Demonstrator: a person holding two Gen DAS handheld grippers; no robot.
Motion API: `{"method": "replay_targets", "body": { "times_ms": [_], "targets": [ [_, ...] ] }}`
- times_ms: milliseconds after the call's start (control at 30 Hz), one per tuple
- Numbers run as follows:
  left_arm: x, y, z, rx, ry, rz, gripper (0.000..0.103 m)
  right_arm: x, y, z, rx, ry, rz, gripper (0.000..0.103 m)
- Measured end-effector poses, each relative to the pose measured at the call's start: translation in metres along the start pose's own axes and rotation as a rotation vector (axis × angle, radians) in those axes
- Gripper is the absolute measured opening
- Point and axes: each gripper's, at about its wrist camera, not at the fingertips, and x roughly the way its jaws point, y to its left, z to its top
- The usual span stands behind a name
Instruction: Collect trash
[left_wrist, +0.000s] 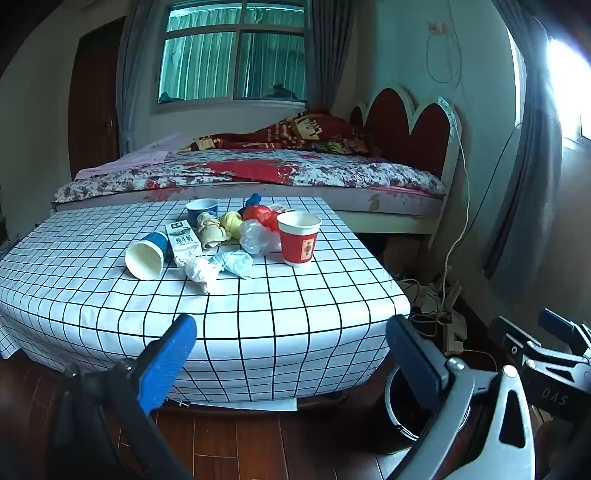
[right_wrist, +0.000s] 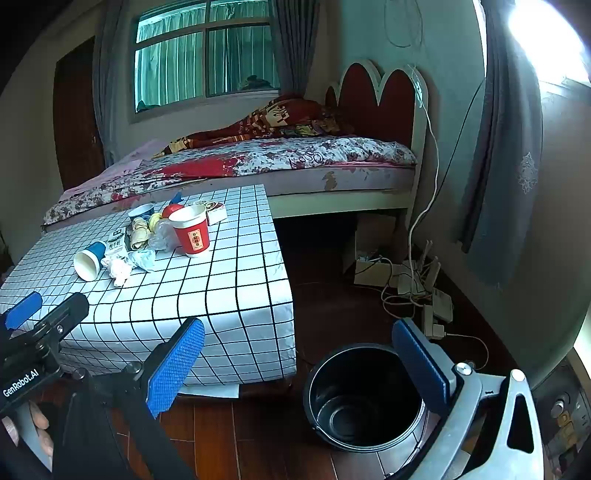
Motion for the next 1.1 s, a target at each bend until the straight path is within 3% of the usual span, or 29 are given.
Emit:
{"method": "replay_targets", "body": {
  "times_ms": [1100],
  "targets": [
    [-0.0016,0.0011,0.0022,0.007,0.006,0.001,0.102,-0.0021,-0.0024,0.0052,-0.001,-0.004,-0.006,0.102]
  ]
}}
